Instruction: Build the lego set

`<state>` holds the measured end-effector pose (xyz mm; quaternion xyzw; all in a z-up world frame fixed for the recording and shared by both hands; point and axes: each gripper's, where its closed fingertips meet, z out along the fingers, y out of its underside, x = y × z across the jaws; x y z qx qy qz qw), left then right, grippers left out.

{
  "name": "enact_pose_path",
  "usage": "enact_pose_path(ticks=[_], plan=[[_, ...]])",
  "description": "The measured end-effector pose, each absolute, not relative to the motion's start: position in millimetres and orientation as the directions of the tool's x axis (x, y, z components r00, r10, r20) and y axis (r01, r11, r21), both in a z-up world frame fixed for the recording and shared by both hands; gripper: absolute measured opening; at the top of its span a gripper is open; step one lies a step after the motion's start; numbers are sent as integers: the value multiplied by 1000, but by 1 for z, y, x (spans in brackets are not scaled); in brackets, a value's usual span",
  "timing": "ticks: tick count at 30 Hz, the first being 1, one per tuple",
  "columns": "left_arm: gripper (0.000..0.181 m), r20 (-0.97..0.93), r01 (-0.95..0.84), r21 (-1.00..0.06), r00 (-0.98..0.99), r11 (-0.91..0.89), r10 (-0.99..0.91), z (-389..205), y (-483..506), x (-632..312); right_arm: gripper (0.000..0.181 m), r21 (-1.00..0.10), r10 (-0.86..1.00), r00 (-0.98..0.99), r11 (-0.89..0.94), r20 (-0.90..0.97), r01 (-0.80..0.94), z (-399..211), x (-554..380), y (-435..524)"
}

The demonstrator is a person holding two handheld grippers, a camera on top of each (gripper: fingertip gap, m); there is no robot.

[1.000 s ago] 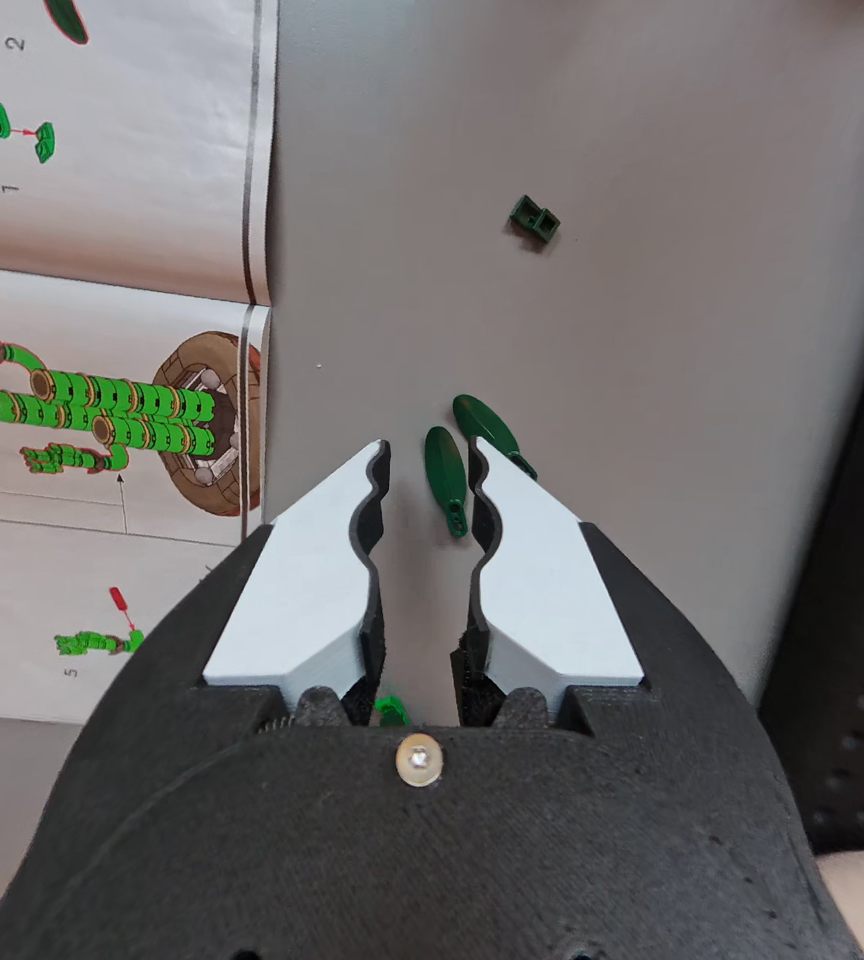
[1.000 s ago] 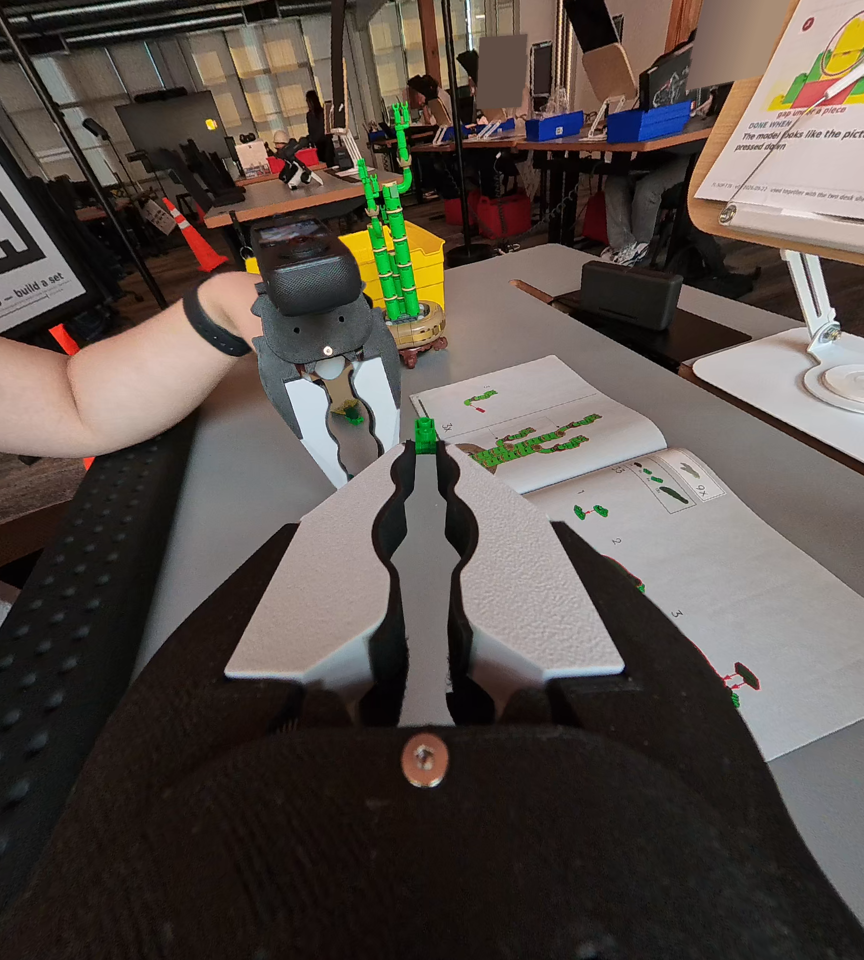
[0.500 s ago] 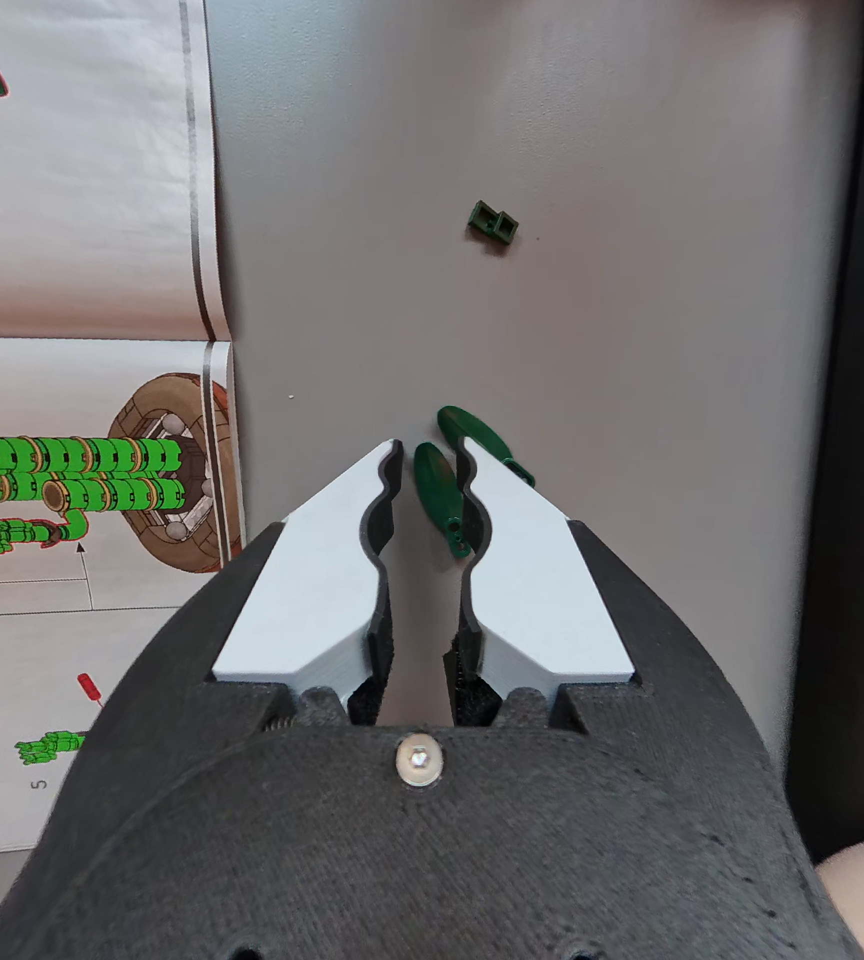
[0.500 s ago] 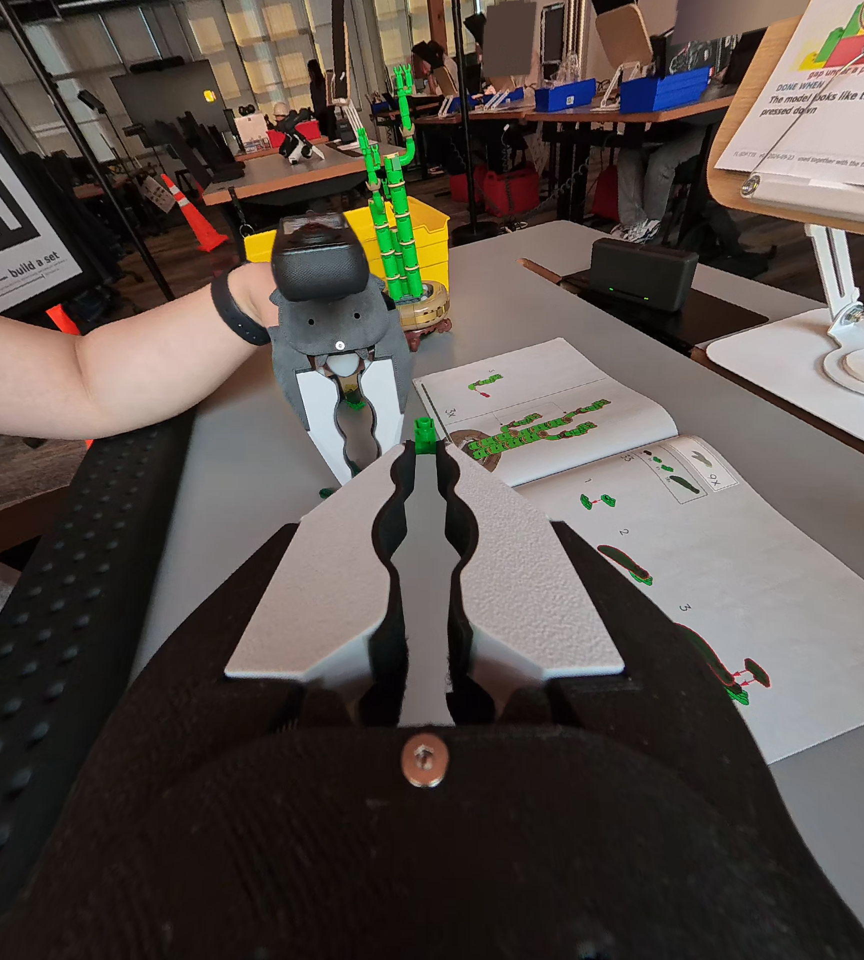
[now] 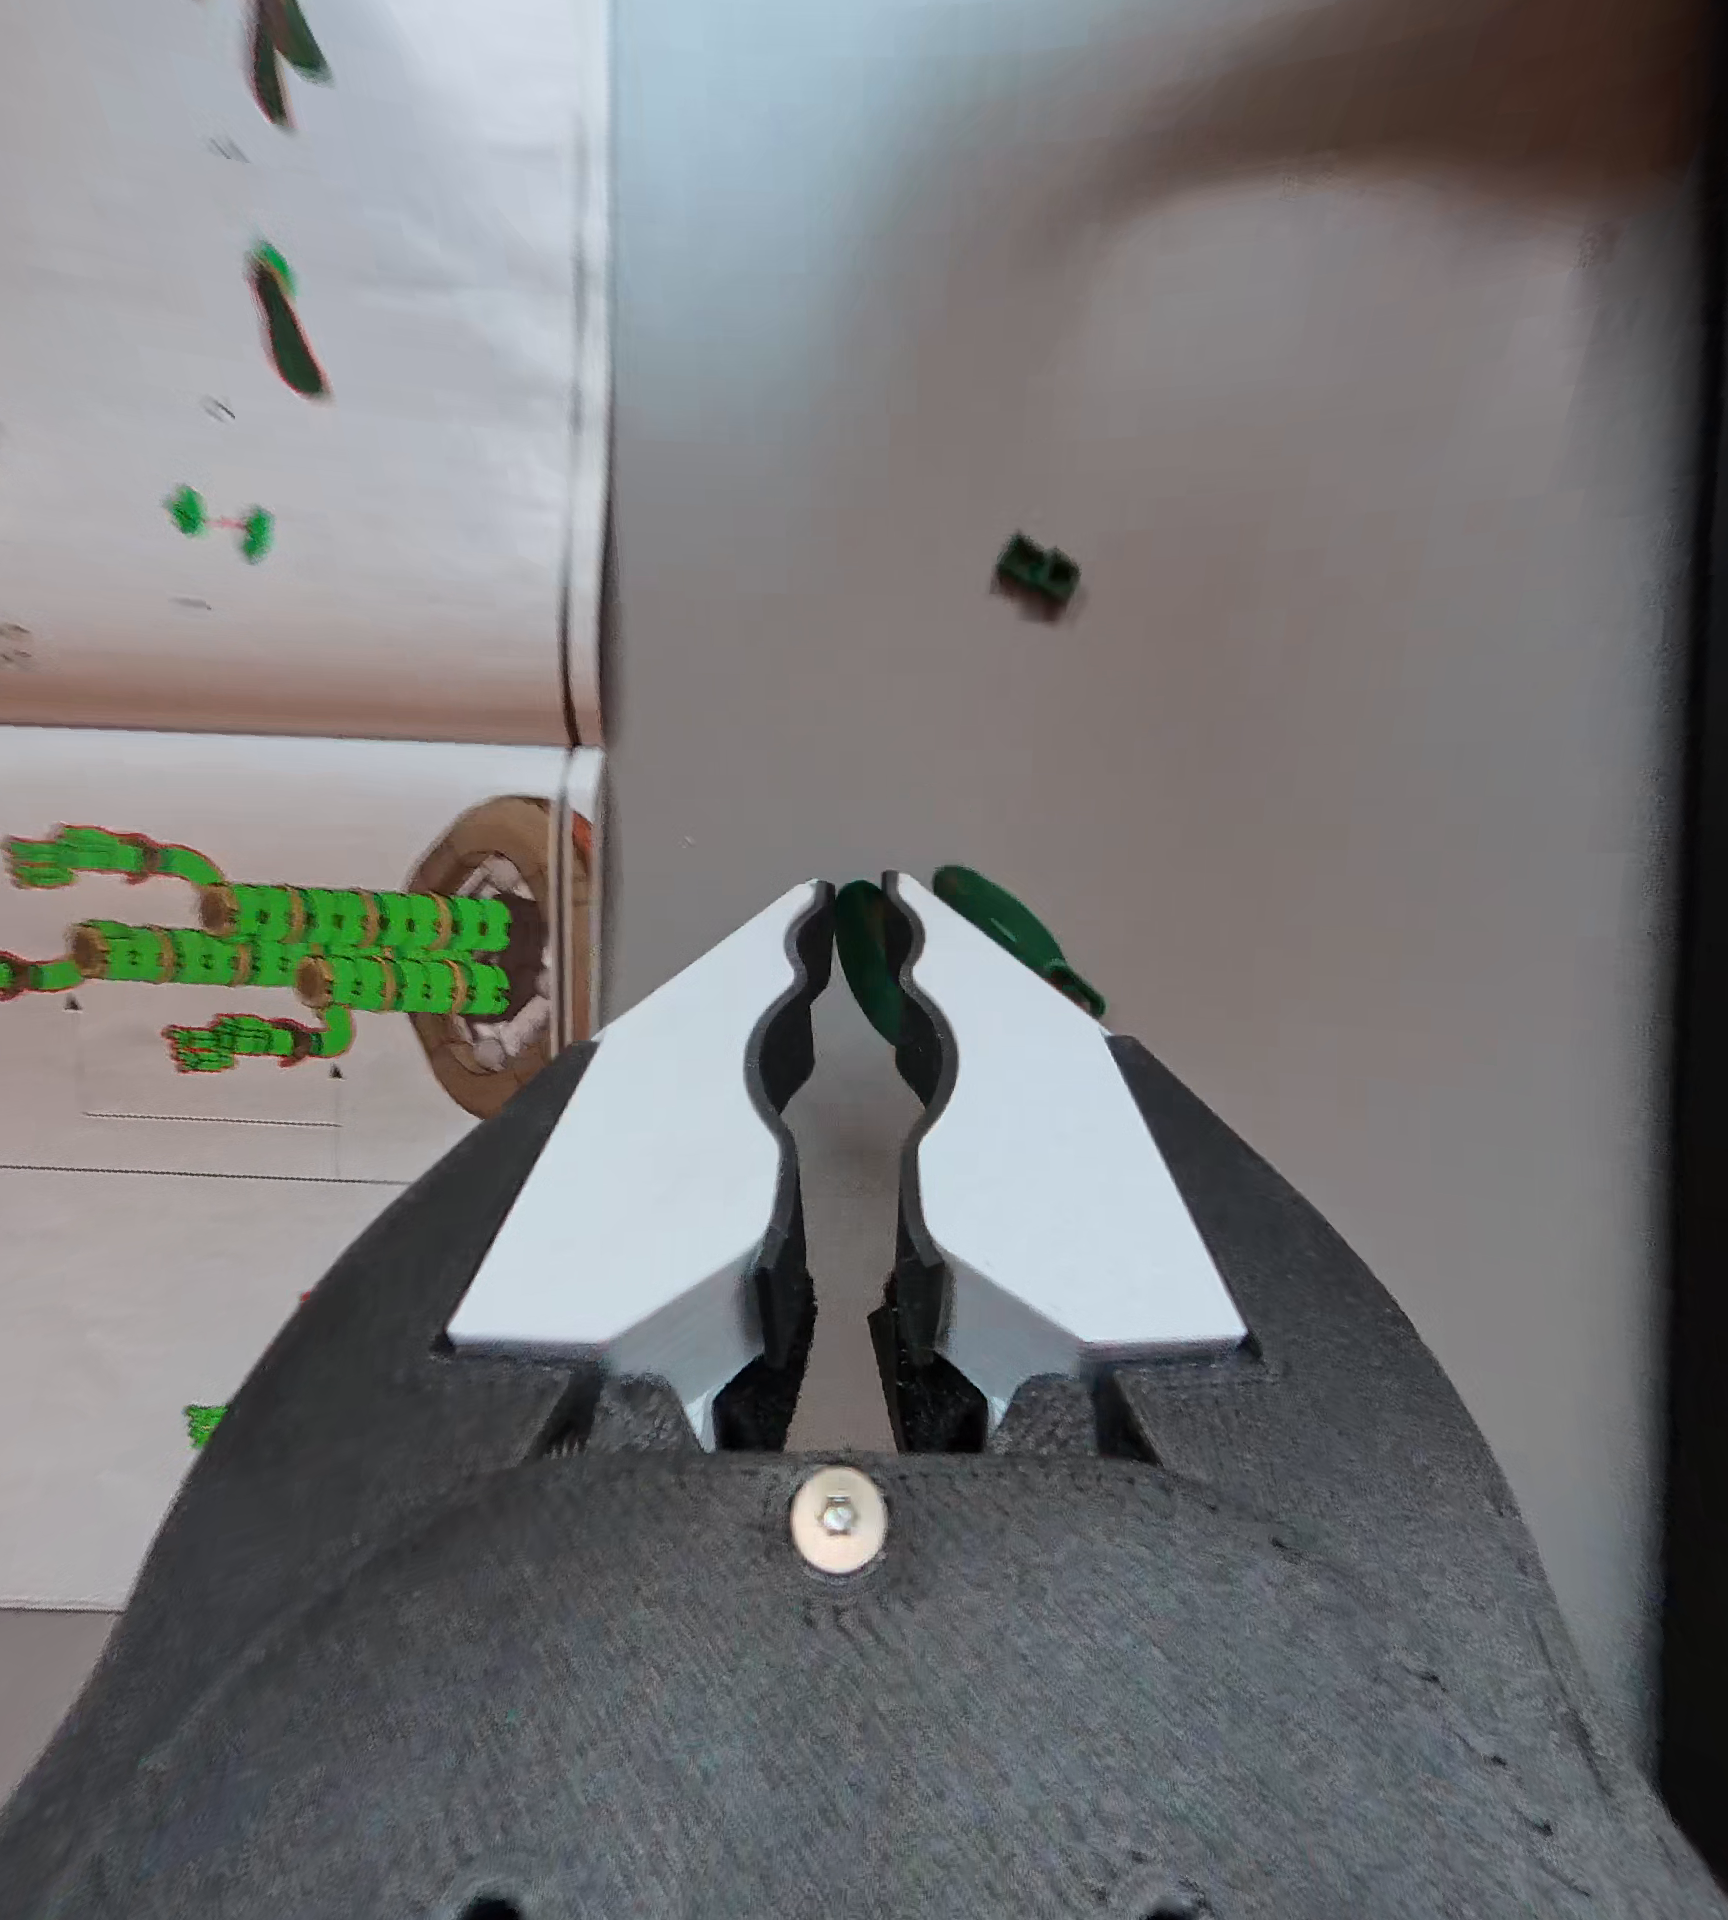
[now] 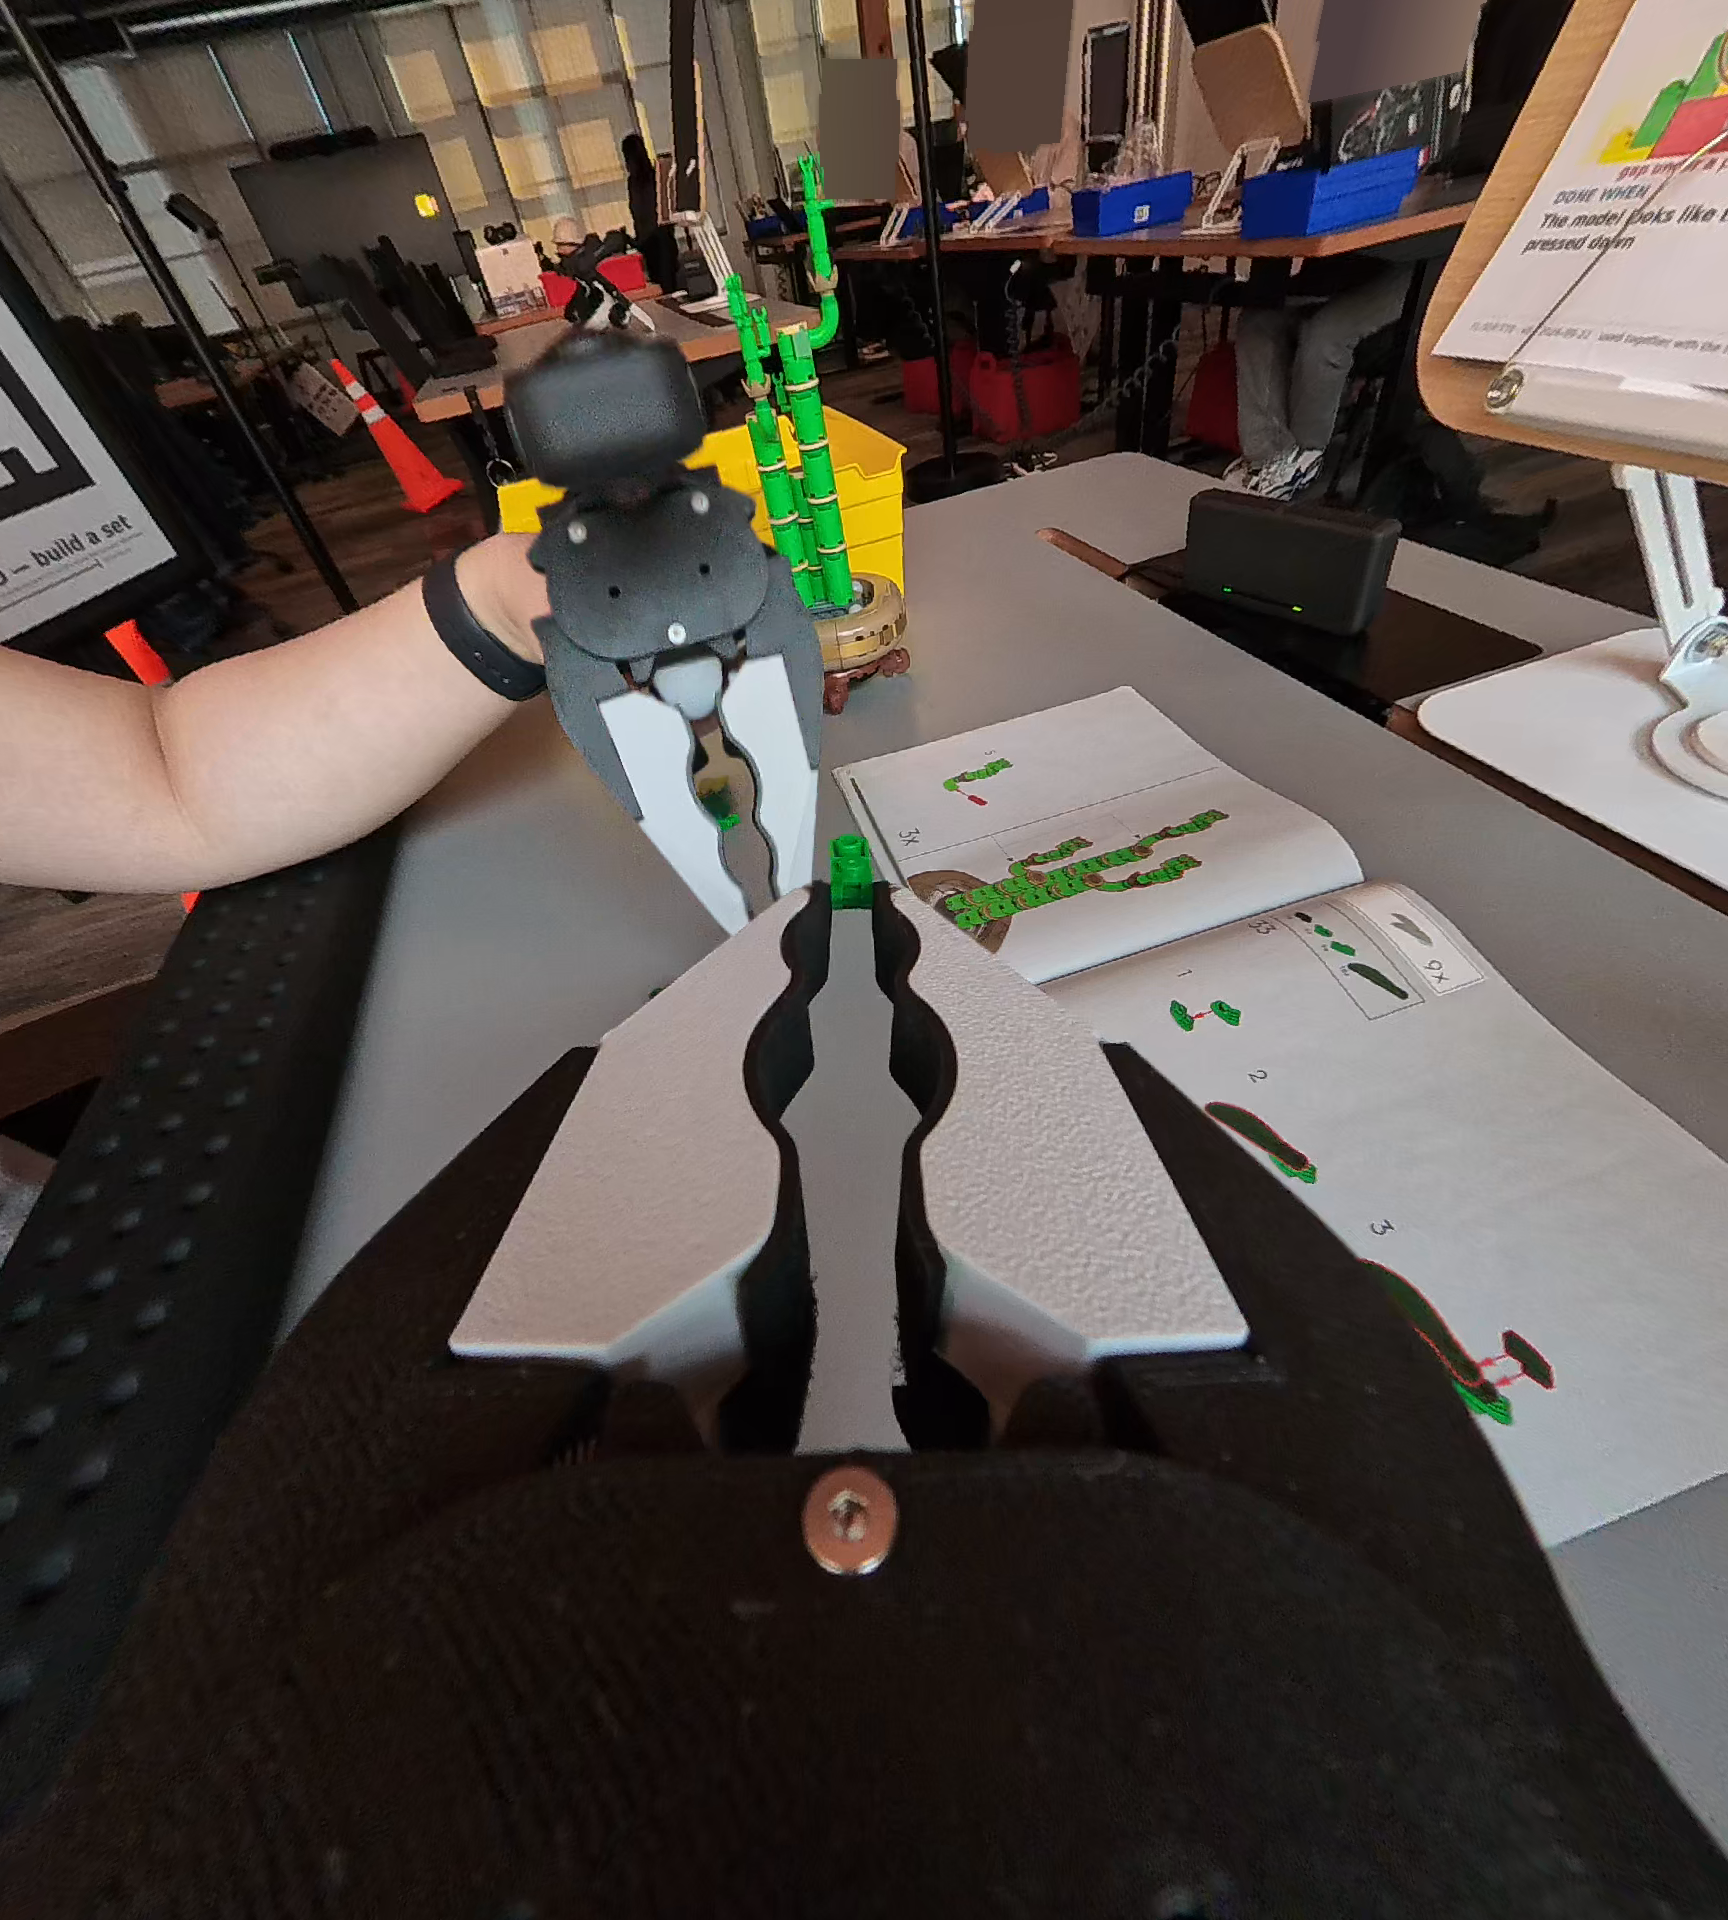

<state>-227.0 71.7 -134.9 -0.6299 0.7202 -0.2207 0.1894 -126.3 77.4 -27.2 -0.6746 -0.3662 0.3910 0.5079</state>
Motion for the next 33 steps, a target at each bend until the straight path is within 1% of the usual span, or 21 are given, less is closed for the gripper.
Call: enact_pose_path(ticks=[4,6,8,10,12,14,17,18,21,23,27,29,31,32,33], plan=[[7,-29,-629,-777,-1,24,-1000,-83,93,-204,6,-953,897,401,-265,-187,147,-44,-139,77],[8,1,-490,-871,74,-37,-997,-54,102,-196,6,-948,906,350,-295,-237,122,-44,-151,73],[7,50,-323,-942,133,-91,-990,-24,109,-190,6,-932,899,293,-357,-325,63,-40,-165,70],[7,104,-156,-979,169,-131,-980,5,112,-188,6,-911,892,203,-412,-404,-5,-31,-180,64],[7,136,-15,-990,199,-142,-970,28,114,-191,6,-879,868,141,-471,-476,-70,-23,-191,62],[6,163,79,-986,226,-148,-961,42,115,-194,6,-838,840,79,-520,-537,-162,-11,-197,63],[6,174,146,-979,246,-141,-953,53,113,-196,6,-749,788,-8,-587,-615,-307,4,-202,69],[0,164,160,-979,251,-126,-954,56,111,-195,6,-732,782,-22,-593,-623,-337,7,-203,70],[0,137,193,-977,243,-91,-960,61,102,-191,6,-711,776,-19,-587,-631,-388,11,-208,72],[0,126,172,-982,249,-84,-960,59,101,-188,6,-720,775,-6,-590,-632,-367,9,-212,70],[0,138,185,-978,240,-94,-961,61,104,-195,6,-860,852,165,-459,-498,-223,-5,-203,71],[0,160,191,-974,213,-119,-964,62,104,-197,6,-888,870,193,-423,-454,-181,-7,-196,71],[0,156,189,-974,175,-122,-972,62,100,-196,6,-878,874,140,-438,-466,-193,-1,-192,66],[0,141,181,-977,160,-111,-977,62,98,-196,6,-859,857,107,-487,-505,-155,-5,-193,61],[0,118,166,-982,146,-93,-982,61,96,-196,6,-829,822,105,-555,-559,-71,-18,-194,56]])
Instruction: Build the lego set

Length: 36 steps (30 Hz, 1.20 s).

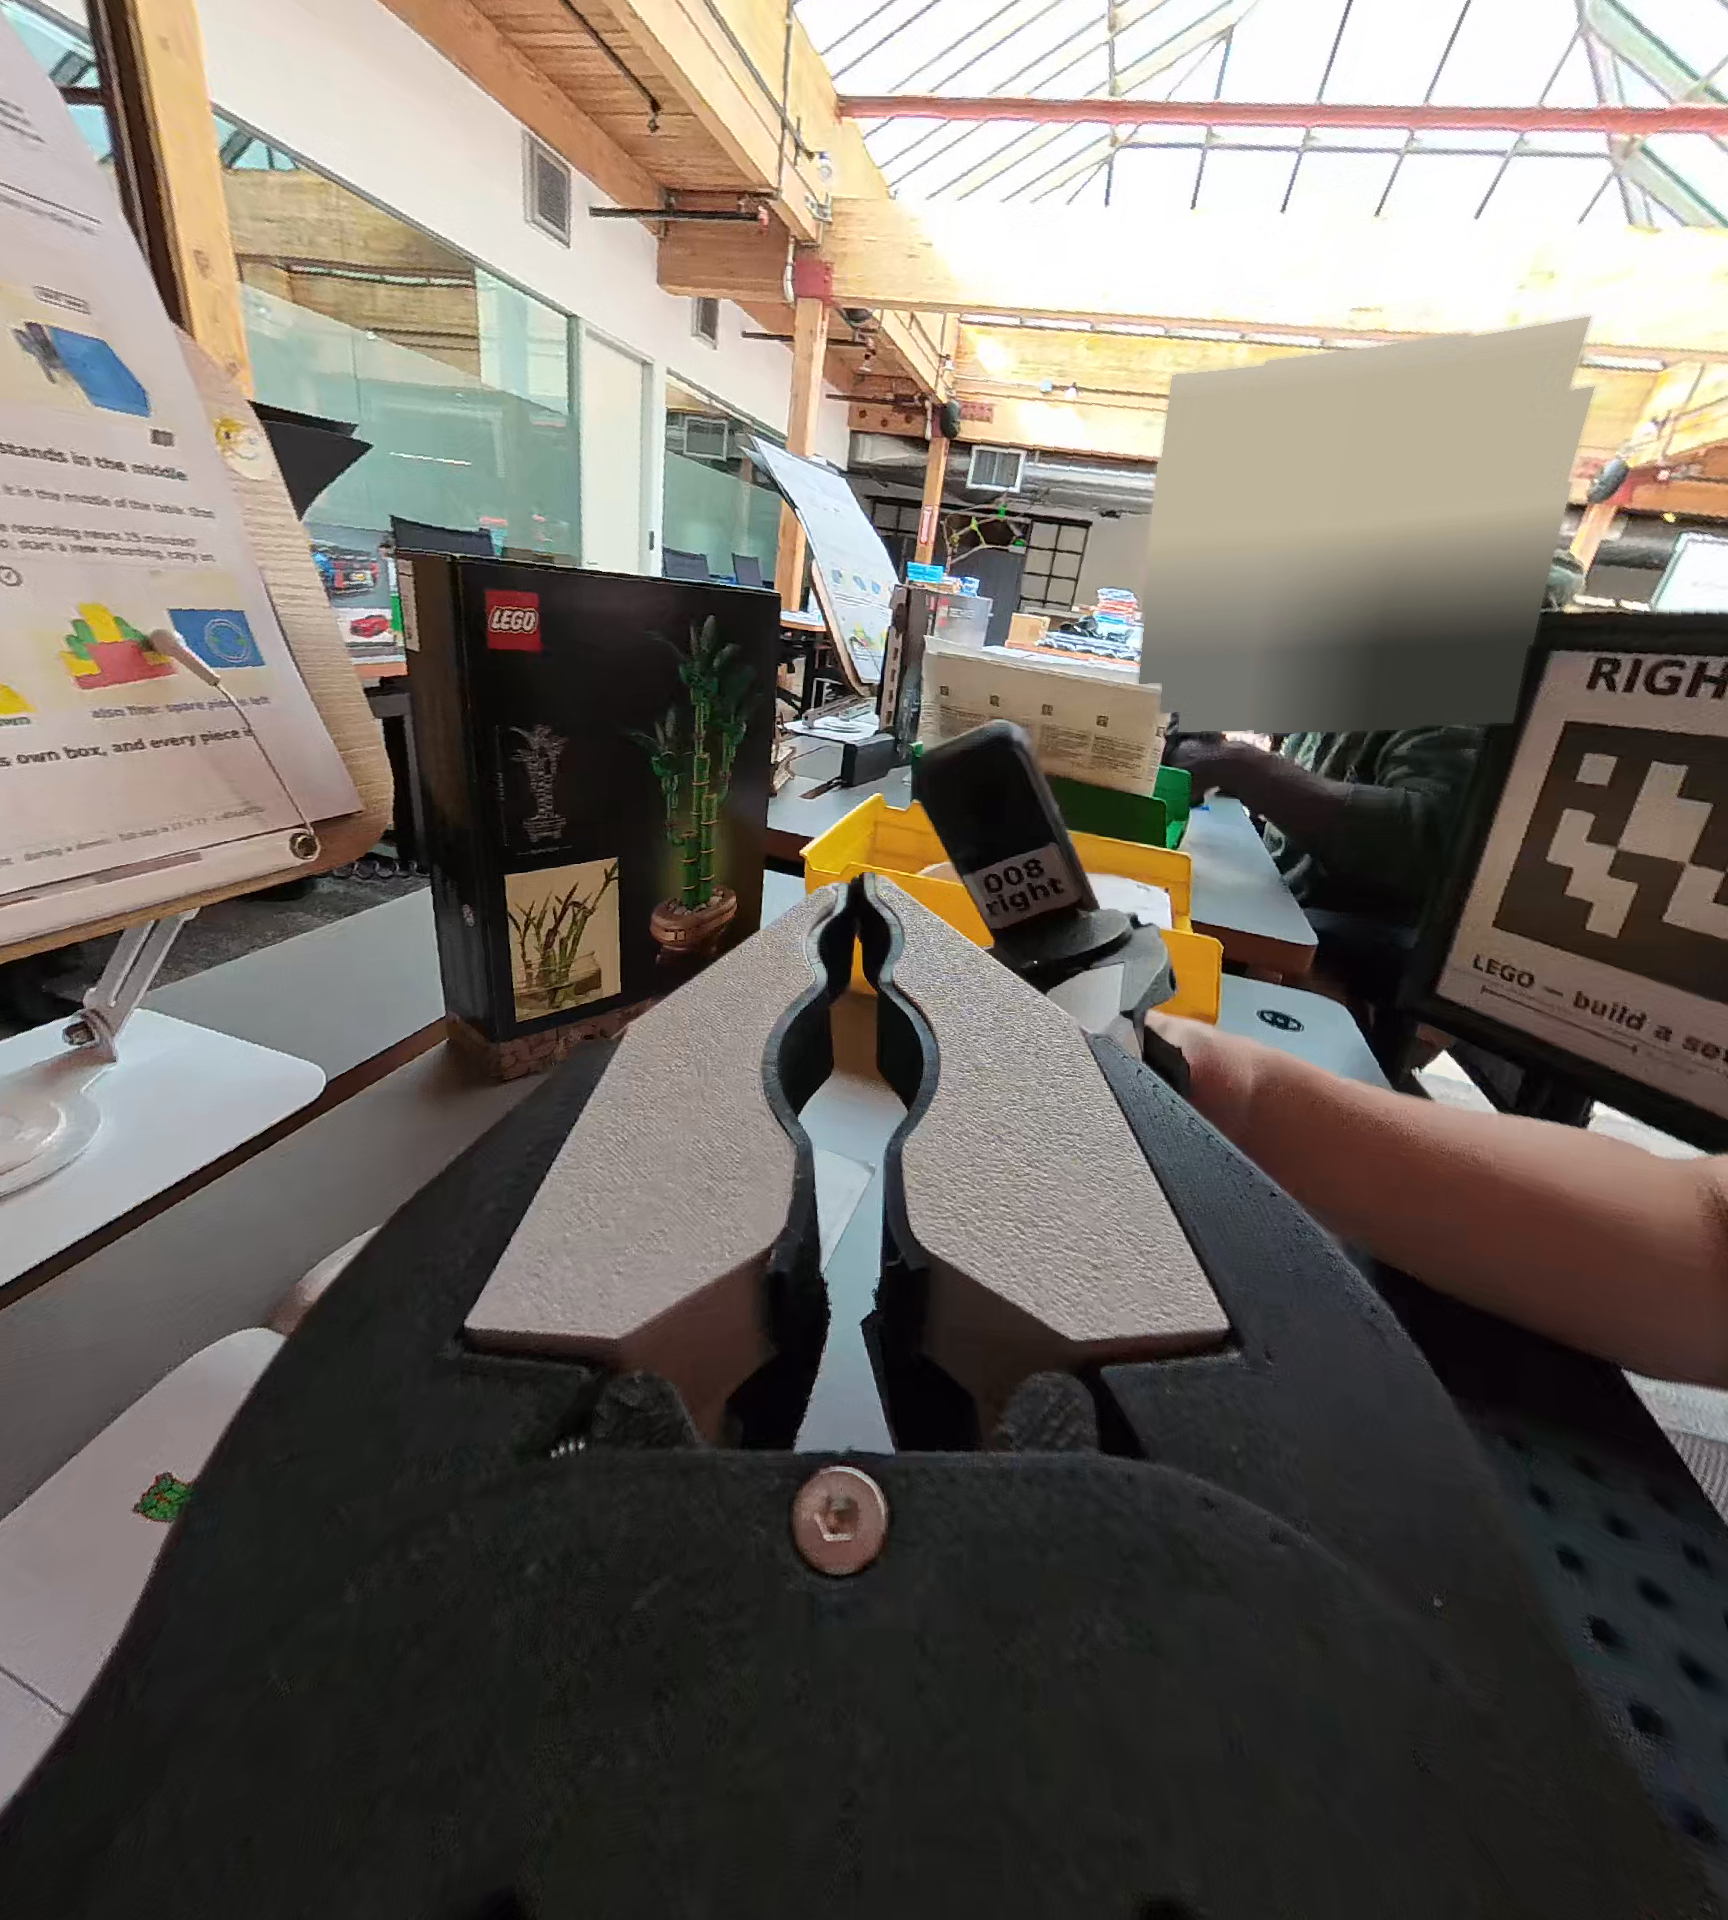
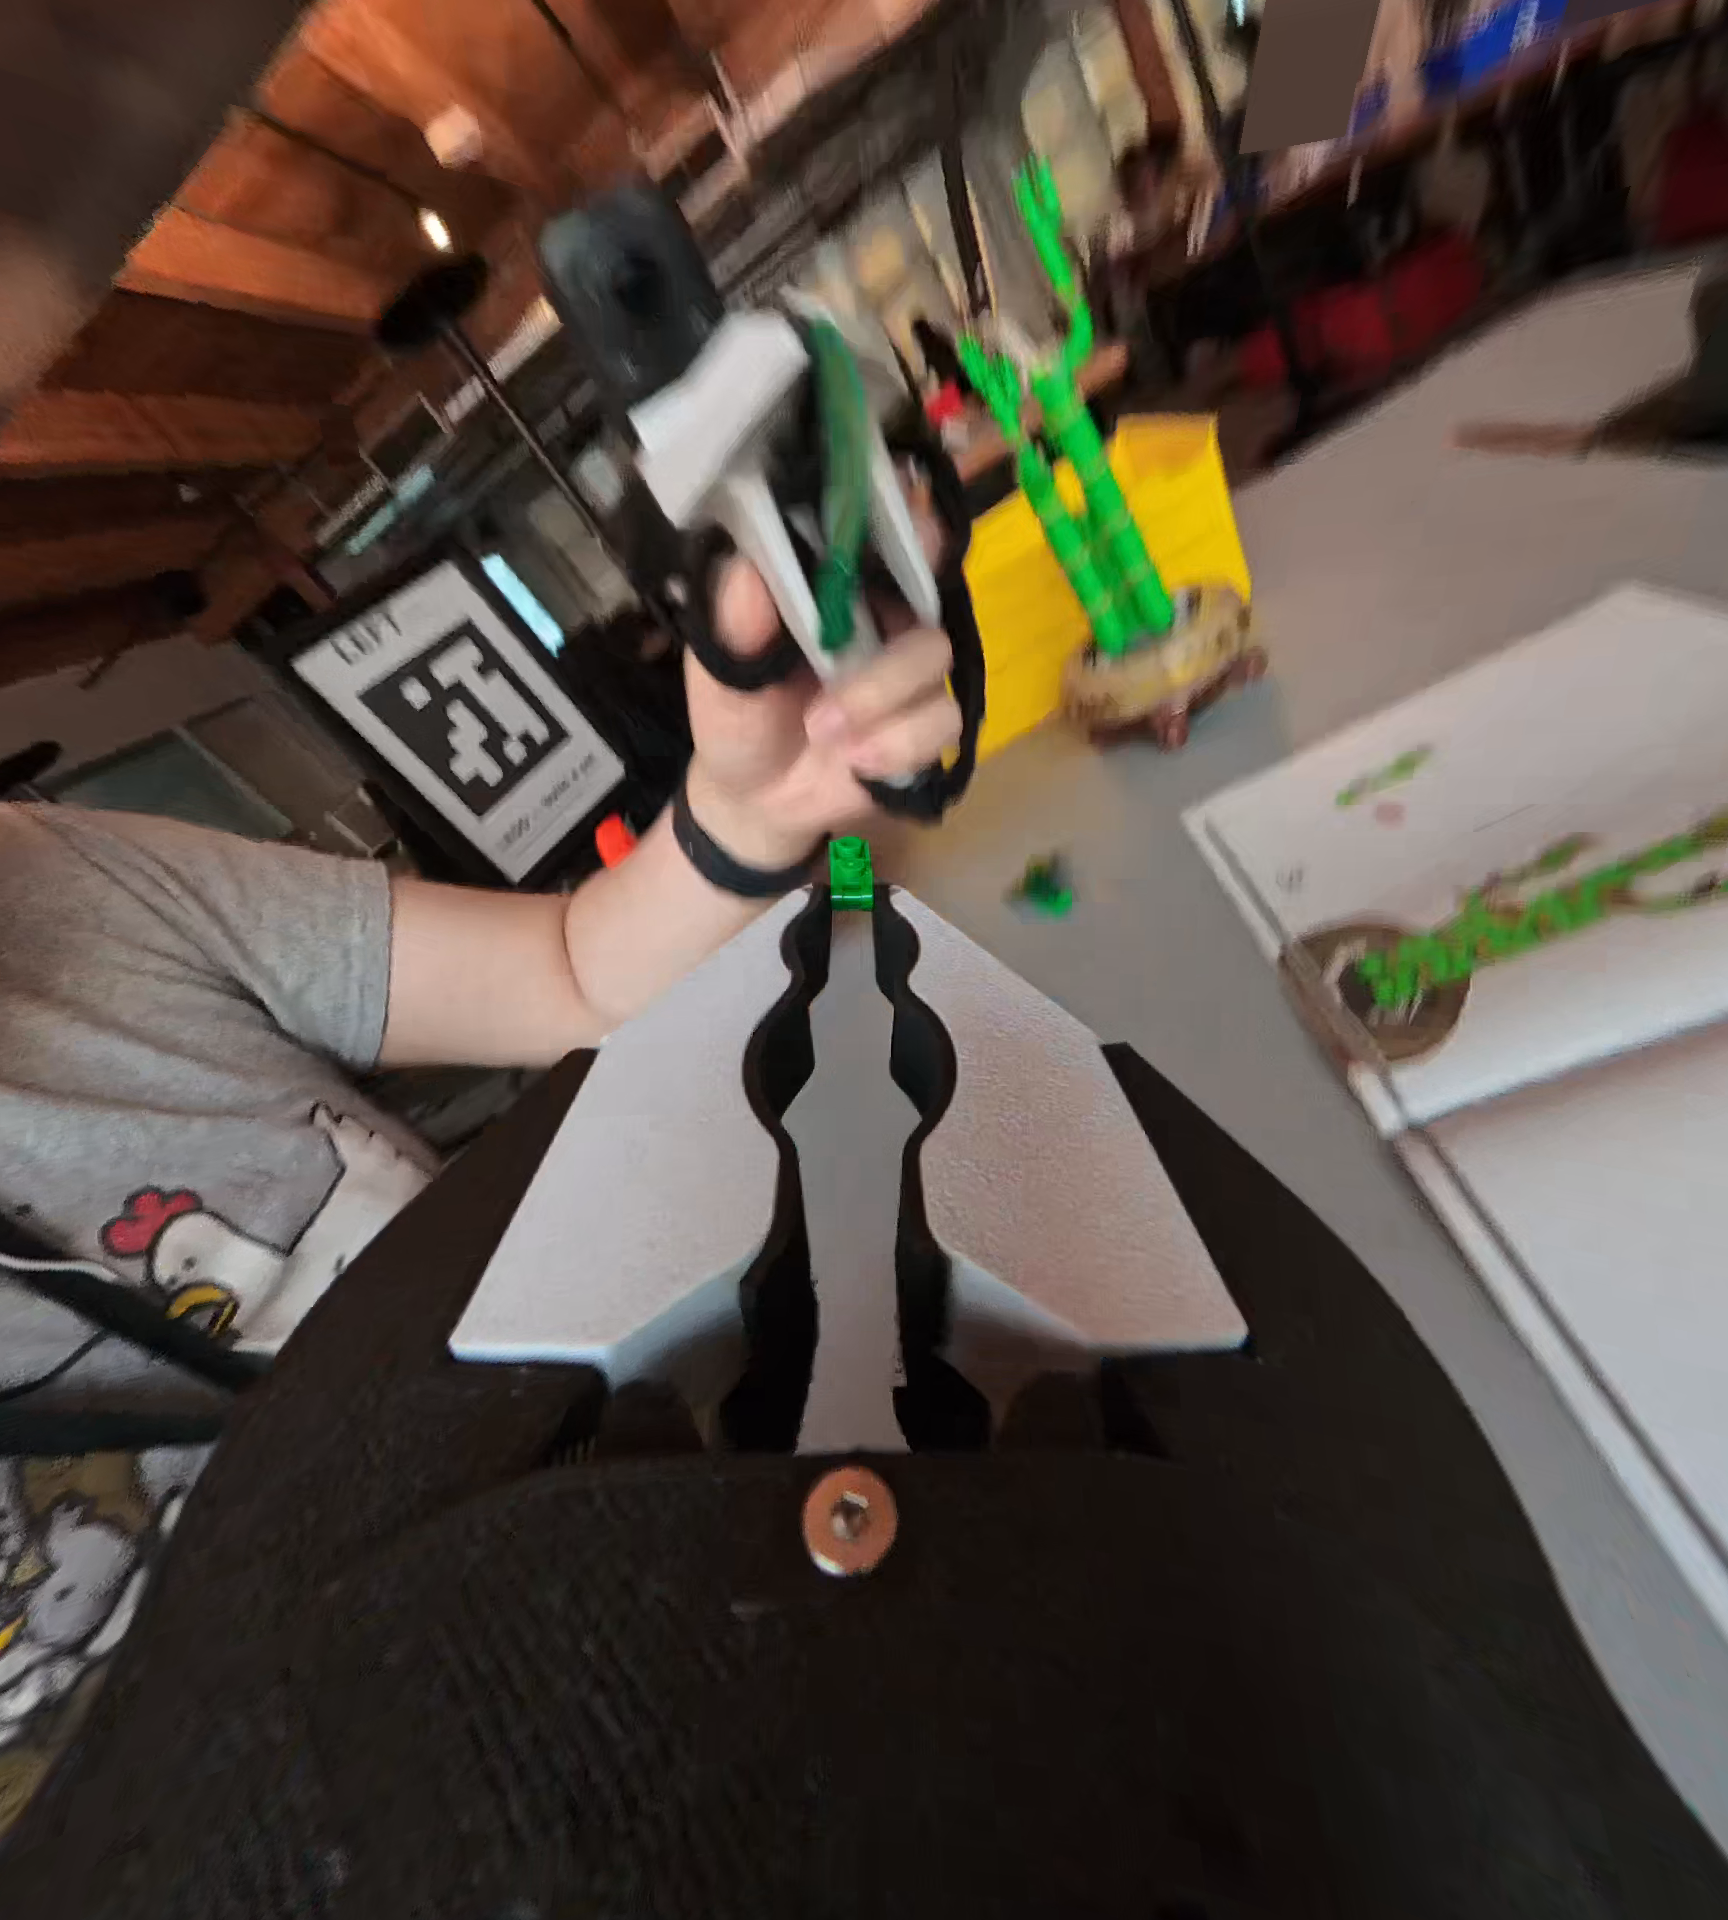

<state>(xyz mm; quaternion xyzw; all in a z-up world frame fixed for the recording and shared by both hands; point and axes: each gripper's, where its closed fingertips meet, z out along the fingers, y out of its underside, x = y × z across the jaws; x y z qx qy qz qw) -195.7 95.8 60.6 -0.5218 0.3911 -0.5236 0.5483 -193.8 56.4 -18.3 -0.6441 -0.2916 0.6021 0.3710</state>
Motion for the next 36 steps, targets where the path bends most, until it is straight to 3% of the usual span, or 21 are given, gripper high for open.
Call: enact_pose_path(ticks=[2,5,12,23,25,28,32,36], plan=[[0,63,126,-991,124,-47,-990,58,93,-198,6,-745,751,189,-657,-633,113,-61,-193,51],[0,20,70,-997,60,-16,-998,54,87,-205,6,-693,709,229,-704,-667,157,-89,-199,56],[0,-74,51,-996,57,77,-996,62,86,-225,6,-818,935,267,-337,-232,466,-136,-201,60],[0,-82,53,-995,21,83,-996,61,79,-220,8,-762,959,255,-257,-124,595,-161,-192,57],[0,-79,58,-995,10,80,-997,60,76,-218,20,-769,956,258,-268,-138,581,-159,-191,57],[0,-77,65,-995,-10,76,-997,58,71,-212,24,-829,952,269,-268,-149,490,-136,-191,61],[0,-94,69,-993,-27,92,-995,52,65,-201,25,-966,951,271,-199,-150,165,-57,-204,64],[0,-96,77,-993,-37,93,-995,50,61,-197,27,-982,933,307,-185,-188,-41,-16,-205,66]])
